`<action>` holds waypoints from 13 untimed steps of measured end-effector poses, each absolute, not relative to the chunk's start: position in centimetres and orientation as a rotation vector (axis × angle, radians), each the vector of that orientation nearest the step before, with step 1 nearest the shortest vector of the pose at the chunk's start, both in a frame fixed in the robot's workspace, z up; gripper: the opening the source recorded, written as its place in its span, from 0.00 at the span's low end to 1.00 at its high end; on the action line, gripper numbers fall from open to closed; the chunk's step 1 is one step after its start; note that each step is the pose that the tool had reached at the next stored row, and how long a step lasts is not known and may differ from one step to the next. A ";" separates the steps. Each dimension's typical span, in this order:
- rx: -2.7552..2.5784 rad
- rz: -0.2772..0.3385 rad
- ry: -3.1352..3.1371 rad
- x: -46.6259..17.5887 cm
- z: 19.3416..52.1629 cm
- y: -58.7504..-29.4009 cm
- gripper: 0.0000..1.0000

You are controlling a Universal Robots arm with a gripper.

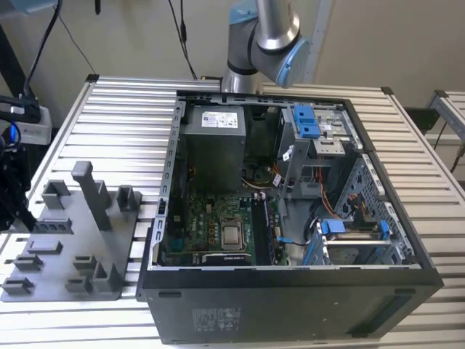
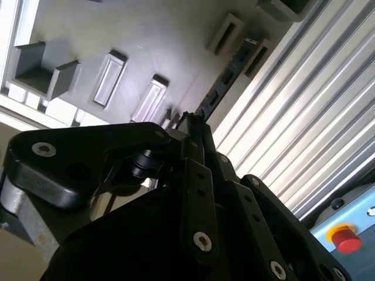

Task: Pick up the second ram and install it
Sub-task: 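Pick up the second ram and move it above second insertion slot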

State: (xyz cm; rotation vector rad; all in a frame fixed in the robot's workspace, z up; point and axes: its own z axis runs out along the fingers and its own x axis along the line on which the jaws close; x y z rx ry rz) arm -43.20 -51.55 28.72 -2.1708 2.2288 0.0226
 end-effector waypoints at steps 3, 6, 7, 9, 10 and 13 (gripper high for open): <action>-2.170 0.021 2.228 -43.2 29.5 -51.5 0.14; -2.168 0.022 2.229 -43.2 30.2 -51.5 0.14; -2.167 0.023 2.229 -43.2 30.5 -51.5 0.14; -2.167 0.024 2.229 -43.3 31.1 -51.5 0.14; -2.166 0.024 2.229 -43.2 31.3 -51.5 0.14; -2.166 0.024 2.230 -43.2 32.0 -51.5 0.14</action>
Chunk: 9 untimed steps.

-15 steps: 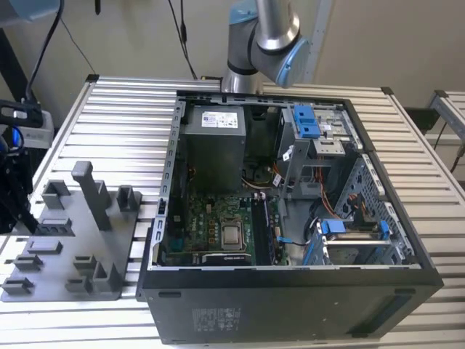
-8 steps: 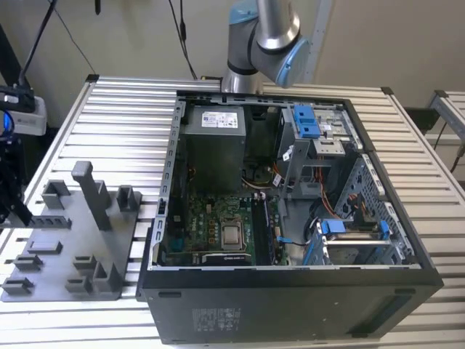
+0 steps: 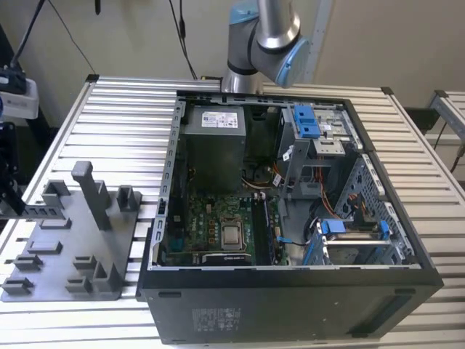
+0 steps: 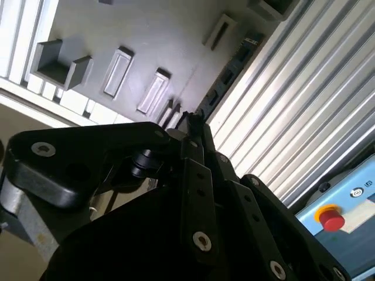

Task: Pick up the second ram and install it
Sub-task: 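Pick up the second ram and move it above second insertion slot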

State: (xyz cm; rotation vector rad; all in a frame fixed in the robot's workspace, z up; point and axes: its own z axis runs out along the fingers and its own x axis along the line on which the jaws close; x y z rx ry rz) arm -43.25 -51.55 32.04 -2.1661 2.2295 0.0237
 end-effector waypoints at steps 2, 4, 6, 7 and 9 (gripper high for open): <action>-2.166 0.024 2.230 -43.3 32.6 -51.6 0.14; -2.166 0.024 2.230 -43.3 33.1 -51.6 0.14; -2.166 0.024 2.230 -43.3 33.7 -51.5 0.14; -2.166 0.024 2.230 -43.3 34.0 -51.5 0.14; -2.165 0.024 2.230 -43.3 34.4 -51.5 0.14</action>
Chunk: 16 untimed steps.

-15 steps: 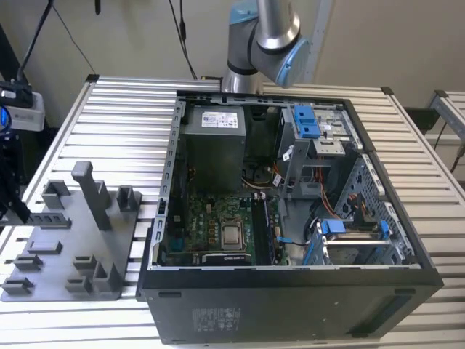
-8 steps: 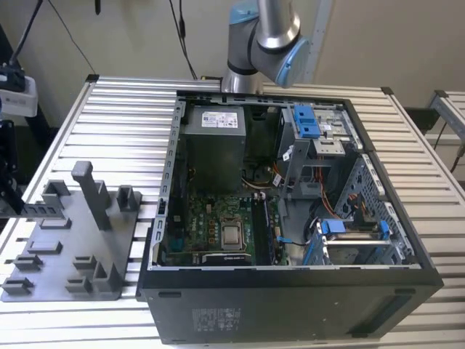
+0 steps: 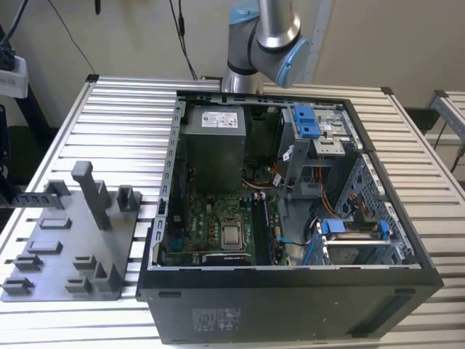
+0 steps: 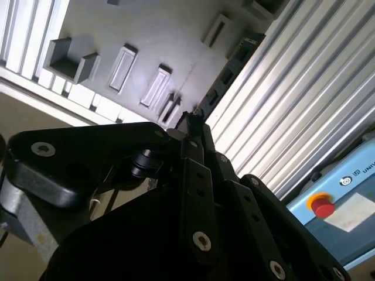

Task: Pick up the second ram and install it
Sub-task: 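Pick up the second ram and move it above second insertion slot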

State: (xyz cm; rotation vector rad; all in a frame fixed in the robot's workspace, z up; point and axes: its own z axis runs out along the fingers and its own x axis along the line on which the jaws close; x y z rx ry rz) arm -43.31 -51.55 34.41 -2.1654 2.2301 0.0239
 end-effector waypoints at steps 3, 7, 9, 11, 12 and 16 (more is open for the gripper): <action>-2.165 0.024 2.230 -43.3 35.0 -51.5 0.14; -2.165 0.024 2.230 -43.4 36.0 -51.5 0.14; -2.165 0.024 2.230 -43.4 36.4 -51.5 0.14; -2.165 0.024 2.230 -43.4 36.8 -51.5 0.14; -2.165 0.024 2.230 -43.4 37.0 -51.5 0.14; -2.165 0.024 2.230 -43.4 37.7 -51.5 0.14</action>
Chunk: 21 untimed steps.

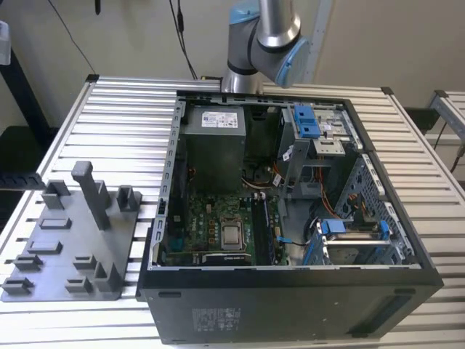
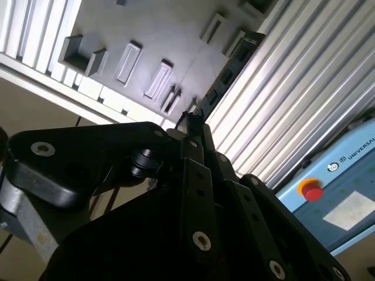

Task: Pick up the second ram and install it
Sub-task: 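Pick up the second ram and move it above second insertion slot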

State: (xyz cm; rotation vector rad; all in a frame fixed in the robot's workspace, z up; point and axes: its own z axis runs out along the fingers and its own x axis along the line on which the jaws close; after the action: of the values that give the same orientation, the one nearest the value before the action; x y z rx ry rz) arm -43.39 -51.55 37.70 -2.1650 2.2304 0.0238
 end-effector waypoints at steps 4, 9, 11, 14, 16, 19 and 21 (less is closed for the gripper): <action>-2.165 0.024 2.230 -43.4 38.6 -51.5 0.14; -2.165 0.024 2.230 -43.4 40.1 -51.5 0.14; -2.165 0.024 2.230 -43.4 40.8 -51.5 0.14; -2.165 0.024 2.231 -43.4 41.6 -51.6 0.14; -2.165 0.024 2.230 -43.4 42.2 -51.5 0.14; -2.165 0.024 2.230 -43.4 43.2 -51.5 0.14; -2.165 0.024 2.230 -43.4 43.9 -51.5 0.14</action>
State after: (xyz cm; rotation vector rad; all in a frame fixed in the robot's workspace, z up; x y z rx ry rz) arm -43.44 -51.55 43.94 -2.1650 2.2305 0.0239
